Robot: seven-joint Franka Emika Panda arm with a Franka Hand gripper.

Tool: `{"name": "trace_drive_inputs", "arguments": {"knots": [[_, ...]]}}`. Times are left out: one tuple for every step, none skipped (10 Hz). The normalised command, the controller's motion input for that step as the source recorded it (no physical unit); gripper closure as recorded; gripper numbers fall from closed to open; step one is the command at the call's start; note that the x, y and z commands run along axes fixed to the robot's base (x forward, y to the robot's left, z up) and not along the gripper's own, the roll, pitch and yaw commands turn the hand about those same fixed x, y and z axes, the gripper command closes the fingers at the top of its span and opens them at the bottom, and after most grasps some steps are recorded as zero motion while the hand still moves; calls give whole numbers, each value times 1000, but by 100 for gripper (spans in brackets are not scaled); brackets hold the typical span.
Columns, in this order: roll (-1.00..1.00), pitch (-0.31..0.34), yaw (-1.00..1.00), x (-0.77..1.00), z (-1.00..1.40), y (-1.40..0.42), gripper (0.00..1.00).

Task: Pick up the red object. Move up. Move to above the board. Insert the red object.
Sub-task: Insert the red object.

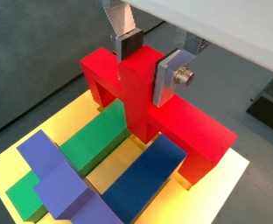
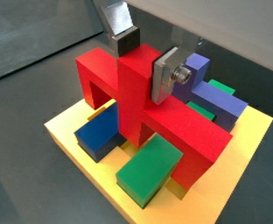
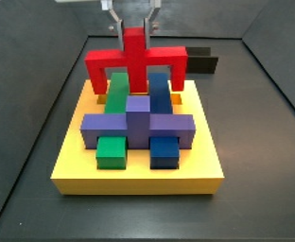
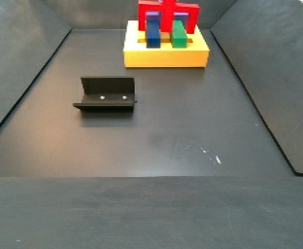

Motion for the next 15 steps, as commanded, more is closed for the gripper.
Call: {"name": "trace_drive_inputs", "arguments": {"knots": [[139, 0, 0, -3, -209, -89, 100], [139, 0, 17, 0, -286, -3, 100], [103, 0, 3, 0, -354, 0, 100], [153, 0, 57, 37, -389, 0, 100], [177, 0, 197, 143, -254, -29, 100], [161, 0, 203, 171, -237, -66, 100], [136, 13, 163, 166, -226, -60, 100], [127, 34, 134, 220, -189, 0, 100], [200, 87, 46, 414, -189, -111, 100], [151, 124, 0, 414, -309, 0, 100], [57, 119, -66, 174, -286, 243, 100], [1, 77, -20, 63, -169, 283, 100], [0, 79, 0, 183, -94, 174, 100], [29, 61, 0, 129, -157, 77, 100], [66, 13, 74, 0, 0, -29, 100]]}}
